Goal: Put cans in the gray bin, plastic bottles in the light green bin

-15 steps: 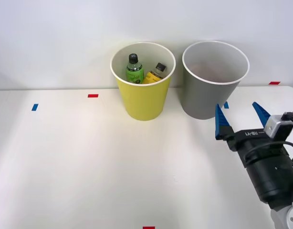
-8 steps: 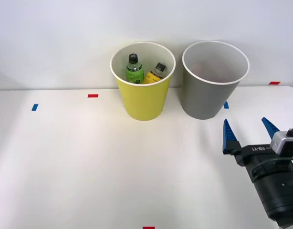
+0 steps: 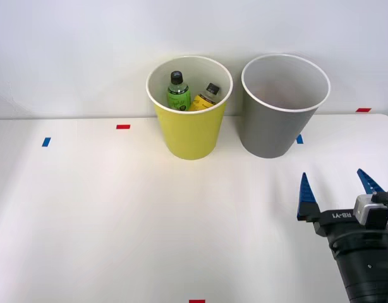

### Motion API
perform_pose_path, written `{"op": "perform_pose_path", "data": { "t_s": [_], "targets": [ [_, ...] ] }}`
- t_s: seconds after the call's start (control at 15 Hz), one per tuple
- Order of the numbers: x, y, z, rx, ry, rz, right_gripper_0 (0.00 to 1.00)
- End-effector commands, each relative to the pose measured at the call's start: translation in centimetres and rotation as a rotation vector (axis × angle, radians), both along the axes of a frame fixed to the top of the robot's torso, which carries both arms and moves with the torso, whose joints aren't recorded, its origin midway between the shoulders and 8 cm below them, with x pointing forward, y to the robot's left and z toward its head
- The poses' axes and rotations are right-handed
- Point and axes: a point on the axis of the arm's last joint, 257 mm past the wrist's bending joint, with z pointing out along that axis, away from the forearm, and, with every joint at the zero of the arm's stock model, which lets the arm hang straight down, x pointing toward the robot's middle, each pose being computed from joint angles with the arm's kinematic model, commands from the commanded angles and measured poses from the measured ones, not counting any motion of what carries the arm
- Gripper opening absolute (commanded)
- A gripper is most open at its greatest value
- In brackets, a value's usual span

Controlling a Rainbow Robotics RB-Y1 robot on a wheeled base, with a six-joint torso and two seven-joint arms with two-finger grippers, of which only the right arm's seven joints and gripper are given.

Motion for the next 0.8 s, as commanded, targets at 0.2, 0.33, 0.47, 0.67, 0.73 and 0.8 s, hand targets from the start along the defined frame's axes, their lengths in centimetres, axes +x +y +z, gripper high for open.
{"op": "perform_pose_path", "data": {
  "t_s": [0.2, 0.33, 0.47, 0.67, 0.73, 0.8],
  "targets": [
    [0.1, -1.5, -1.3, -0.23, 0.068, -0.03, 1.0],
    [-0.1, -1.5, -1.7, -0.216, 0.078, -0.018, 1.0],
    [-0.6, -1.4, -2.1, -0.203, 0.086, -0.004, 1.0],
    [-2.1, -1.2, -3.2, -0.179, 0.1, 0.001, 1.0],
    [-2.6, -1.1, -3.5, -0.165, 0.103, 0.003, 1.0],
    [-3.1, -0.7, -3.9, -0.14, 0.11, 0.01, 1.0]
  ]
}}
